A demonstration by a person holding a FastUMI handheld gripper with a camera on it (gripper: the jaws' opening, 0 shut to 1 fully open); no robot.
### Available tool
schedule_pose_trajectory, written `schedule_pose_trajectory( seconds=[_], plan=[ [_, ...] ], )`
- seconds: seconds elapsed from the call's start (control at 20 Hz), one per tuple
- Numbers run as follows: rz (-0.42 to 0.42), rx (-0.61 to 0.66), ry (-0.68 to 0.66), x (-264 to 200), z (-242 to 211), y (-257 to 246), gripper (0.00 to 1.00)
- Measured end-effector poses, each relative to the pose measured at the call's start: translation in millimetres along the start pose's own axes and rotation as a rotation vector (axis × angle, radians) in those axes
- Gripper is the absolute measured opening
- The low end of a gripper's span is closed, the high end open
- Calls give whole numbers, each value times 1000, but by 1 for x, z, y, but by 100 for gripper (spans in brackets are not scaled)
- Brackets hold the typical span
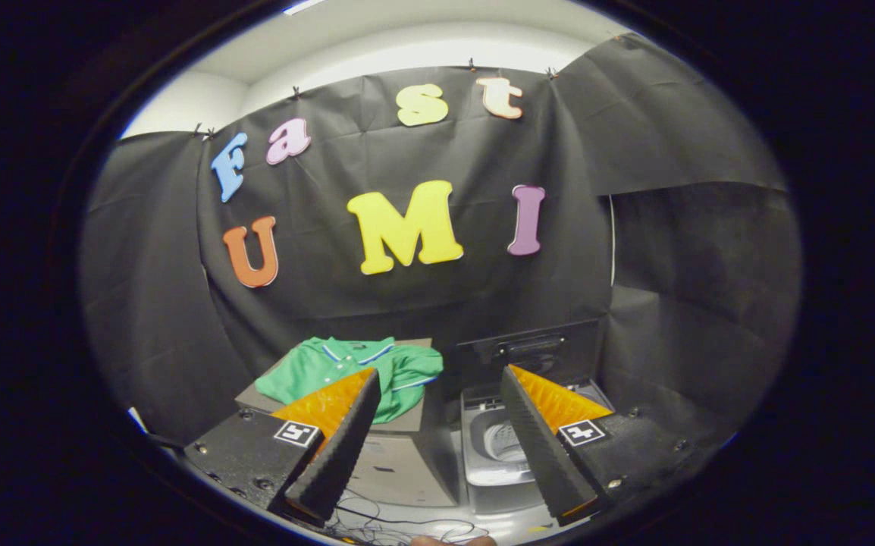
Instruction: Put the clothes into the washing machine and then close the washing machine lid.
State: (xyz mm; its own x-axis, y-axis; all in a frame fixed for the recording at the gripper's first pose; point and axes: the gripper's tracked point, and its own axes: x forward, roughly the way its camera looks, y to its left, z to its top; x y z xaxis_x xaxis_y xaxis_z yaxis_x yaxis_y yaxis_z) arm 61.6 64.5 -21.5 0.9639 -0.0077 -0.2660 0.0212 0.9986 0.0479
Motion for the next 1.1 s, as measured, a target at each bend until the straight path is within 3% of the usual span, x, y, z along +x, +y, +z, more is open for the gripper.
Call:
schedule_pose_trajectory(
  seconds=[0.55,1.1],
  plan=[
    [65,22,320,67,-33,106,100],
    [99,9,616,170,-49,156,100]
  ],
)
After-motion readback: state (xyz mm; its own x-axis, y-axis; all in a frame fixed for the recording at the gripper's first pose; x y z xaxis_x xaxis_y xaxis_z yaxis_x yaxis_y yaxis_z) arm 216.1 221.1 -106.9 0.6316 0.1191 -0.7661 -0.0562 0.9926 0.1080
